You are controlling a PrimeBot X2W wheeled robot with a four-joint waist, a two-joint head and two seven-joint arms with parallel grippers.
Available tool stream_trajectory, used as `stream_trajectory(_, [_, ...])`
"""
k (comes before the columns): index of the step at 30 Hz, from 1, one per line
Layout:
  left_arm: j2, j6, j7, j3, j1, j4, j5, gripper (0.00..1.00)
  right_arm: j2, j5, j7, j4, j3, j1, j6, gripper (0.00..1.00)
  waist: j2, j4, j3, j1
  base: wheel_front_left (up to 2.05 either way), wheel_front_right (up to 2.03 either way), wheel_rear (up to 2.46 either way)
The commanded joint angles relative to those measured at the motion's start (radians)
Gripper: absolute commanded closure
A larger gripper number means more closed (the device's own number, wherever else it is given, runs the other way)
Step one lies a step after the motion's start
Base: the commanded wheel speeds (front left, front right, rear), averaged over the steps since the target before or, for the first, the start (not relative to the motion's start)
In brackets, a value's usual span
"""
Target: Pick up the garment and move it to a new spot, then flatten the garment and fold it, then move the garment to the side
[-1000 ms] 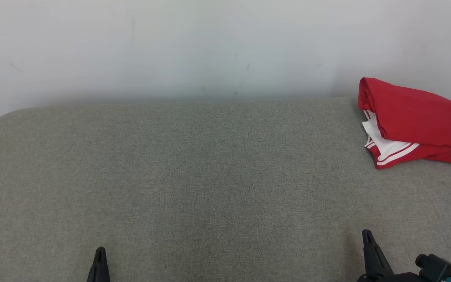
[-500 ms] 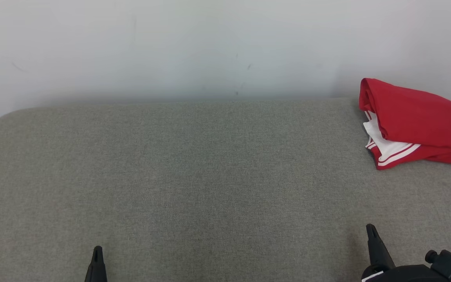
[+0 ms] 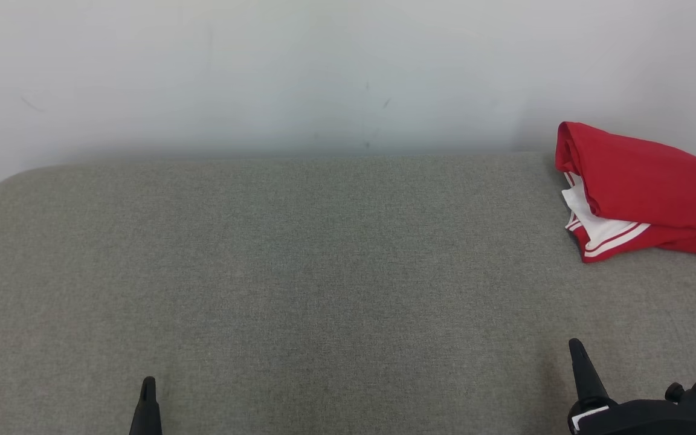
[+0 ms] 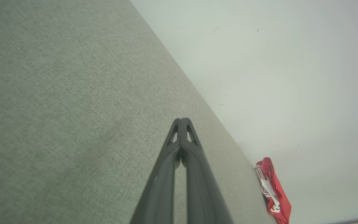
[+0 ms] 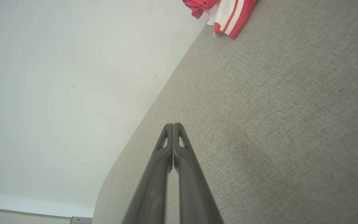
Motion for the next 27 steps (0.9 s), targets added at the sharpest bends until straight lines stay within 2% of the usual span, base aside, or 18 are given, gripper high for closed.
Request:
stream_trajectory(1, [0.002,-0.007,0.003,0.004,-0.020,-0.014,-0.027,1.00,-0.008,0.025,0.006,-0.011,-0.005,-0.014,-0.001,1.00,0.0000,0.000,0.000,0.0000,0.00,0.00,0.00])
stream_trajectory(27, [0.002,-0.026,0.047,0.015,-0.026,-0.032,-0.295,1.00,-0.007,0.295,0.097,-0.015,-0.040,-0.043,-0.001,1.00,0.0000,0.006,-0.003,0.0000,0.00,0.00,0.00])
